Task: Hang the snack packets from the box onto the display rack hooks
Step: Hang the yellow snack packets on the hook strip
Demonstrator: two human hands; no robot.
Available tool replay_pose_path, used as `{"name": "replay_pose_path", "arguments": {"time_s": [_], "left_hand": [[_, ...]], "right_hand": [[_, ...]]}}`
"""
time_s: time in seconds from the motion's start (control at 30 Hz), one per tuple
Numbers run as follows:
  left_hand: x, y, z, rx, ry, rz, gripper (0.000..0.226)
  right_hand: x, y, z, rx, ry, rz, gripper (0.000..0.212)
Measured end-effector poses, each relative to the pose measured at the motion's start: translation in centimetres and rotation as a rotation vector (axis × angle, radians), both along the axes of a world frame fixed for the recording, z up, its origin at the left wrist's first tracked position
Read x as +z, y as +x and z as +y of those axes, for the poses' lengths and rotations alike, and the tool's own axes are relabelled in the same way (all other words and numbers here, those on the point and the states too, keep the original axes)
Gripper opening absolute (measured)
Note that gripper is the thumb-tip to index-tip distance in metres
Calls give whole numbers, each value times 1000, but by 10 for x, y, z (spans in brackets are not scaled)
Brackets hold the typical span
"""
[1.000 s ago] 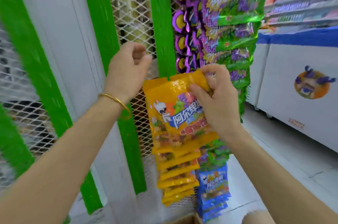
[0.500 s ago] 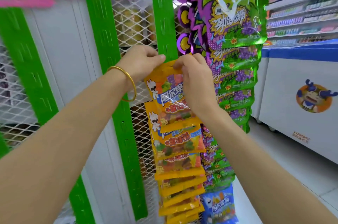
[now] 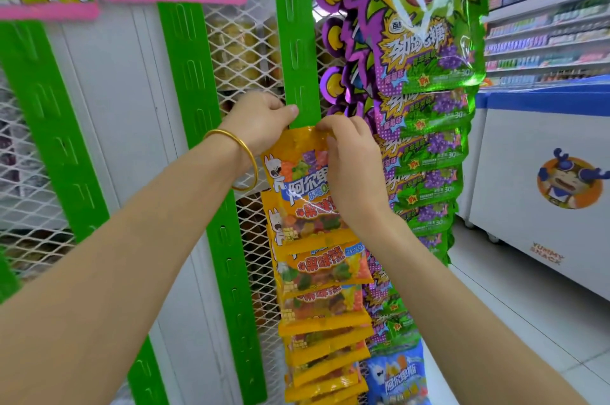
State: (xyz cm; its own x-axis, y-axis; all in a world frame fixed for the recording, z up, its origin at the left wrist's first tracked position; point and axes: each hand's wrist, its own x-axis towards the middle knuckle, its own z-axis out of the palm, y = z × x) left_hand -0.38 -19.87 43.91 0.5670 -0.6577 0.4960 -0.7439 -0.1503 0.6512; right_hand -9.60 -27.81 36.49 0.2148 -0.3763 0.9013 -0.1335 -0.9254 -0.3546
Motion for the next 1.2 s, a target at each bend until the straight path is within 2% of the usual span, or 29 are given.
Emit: {"name": "replay_pose_path", "arguments": {"time_s": [0.2, 0.43, 0.57, 0.87, 1.07, 1.2], "left_hand": [[-1, 1, 0, 13, -12, -18, 37], [2, -1, 2, 5, -2, -26, 31], [2, -1, 0, 25, -13, -6, 35], [-2, 1, 3, 7, -31, -5, 41], [-9, 2, 8, -67, -74, -2, 21], [-12, 2, 10, -84, -123, 26, 14]], "right_hand": [[10, -2, 4, 31, -14, -48, 29], [13, 8, -3, 59, -44, -52, 37], [8, 5, -1, 21, -45, -52, 36], [-6, -2, -3, 48, 27, 33, 29], [-13, -6, 0, 108, 86, 85, 17], [-14, -7, 2, 121, 141, 97, 18]]}}
